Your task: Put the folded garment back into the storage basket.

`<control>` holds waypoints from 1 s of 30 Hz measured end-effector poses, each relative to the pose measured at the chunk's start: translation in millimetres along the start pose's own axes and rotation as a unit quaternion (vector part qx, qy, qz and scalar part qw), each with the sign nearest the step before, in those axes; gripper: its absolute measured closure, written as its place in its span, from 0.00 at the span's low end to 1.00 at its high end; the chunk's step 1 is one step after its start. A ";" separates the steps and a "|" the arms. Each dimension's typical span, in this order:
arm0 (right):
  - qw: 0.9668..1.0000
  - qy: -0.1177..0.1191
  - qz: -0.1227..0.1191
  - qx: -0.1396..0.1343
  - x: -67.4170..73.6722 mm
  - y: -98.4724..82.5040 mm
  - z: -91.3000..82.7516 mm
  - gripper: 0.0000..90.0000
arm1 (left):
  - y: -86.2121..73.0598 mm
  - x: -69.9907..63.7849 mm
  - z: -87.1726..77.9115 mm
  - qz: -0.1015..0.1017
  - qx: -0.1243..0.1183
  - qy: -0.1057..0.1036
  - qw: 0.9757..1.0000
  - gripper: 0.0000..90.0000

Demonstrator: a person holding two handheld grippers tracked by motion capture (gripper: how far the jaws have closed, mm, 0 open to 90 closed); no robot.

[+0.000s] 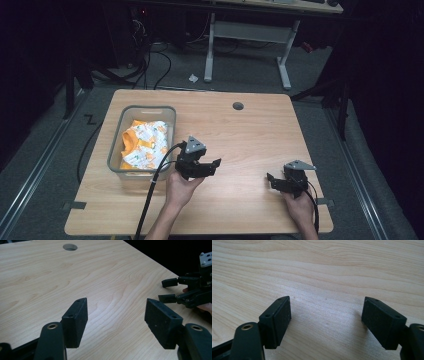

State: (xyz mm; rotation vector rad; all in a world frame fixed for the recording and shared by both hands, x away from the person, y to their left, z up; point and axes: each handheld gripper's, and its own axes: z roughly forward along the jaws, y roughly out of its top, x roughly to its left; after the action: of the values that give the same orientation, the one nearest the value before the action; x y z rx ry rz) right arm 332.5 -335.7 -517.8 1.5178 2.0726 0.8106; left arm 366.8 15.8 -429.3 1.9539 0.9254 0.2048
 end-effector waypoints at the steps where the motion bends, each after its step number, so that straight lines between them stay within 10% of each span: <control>1: 1.000 0.000 0.000 0.000 0.0 0.0 0.0 0.26 | -1.0 -0.8 1.2 0.000 -0.002 0.000 1.000 0.40; 30: 1.000 0.000 0.000 0.000 0.1 0.0 -0.1 0.26 | -25.3 -9.7 36.9 -0.013 0.033 -0.012 0.999 0.40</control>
State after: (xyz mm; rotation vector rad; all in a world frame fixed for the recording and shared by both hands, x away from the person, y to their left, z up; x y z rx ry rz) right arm 332.4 -335.6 -517.7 1.5174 2.0736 0.8107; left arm 364.6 -8.7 -467.9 2.0008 0.9520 0.1382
